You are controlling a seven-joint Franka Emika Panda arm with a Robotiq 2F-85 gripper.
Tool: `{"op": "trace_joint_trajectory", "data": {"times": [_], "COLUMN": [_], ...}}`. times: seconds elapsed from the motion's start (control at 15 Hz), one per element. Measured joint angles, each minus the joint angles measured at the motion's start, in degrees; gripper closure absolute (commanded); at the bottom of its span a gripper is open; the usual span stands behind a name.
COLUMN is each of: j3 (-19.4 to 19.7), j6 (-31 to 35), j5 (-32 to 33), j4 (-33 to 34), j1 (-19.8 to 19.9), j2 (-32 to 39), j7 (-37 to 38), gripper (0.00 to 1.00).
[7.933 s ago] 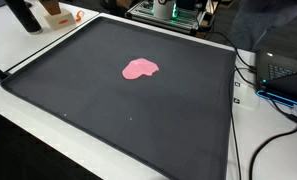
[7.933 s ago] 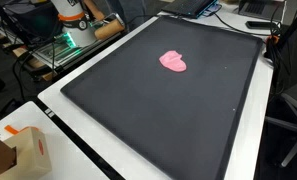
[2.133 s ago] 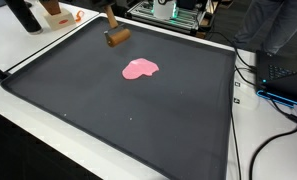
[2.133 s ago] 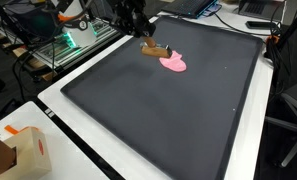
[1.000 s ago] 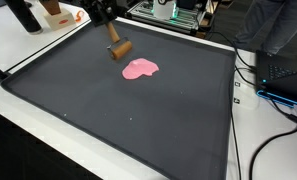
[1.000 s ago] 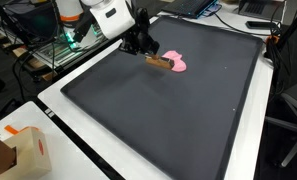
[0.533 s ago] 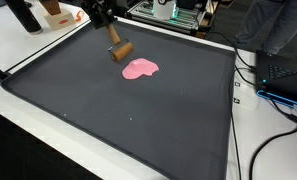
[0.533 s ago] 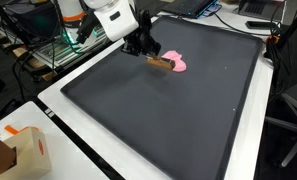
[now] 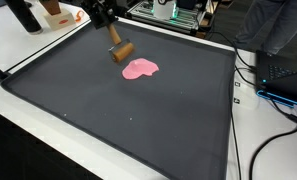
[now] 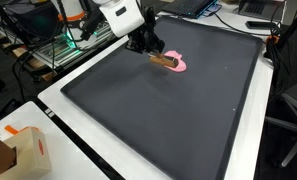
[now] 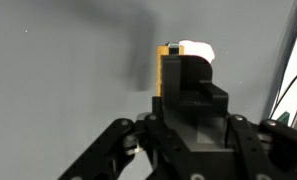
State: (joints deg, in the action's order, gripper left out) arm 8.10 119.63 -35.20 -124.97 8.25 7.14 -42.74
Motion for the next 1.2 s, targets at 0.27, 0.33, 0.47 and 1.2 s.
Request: {"op": "trace_joint_trajectory", "data": {"times": [0.27,0.33,0.47,1.2], "j3": [-1.1,-1.5,-2.2,-8.8], "j6": [0.0,0.1,0.1,4.6], "j5": [0.0,0.1,0.3,15.3], "j4": [0.5,0.5,0.5,-2.1], "j1": [-0.1,-0.1,-0.4,-7.8], "j2": [-0.7,-1.1,-2.3,-13.9], "j7": [1.1,1.4,2.5,18.2], "gripper": [0.77,0.77,0.77,0.77]}}
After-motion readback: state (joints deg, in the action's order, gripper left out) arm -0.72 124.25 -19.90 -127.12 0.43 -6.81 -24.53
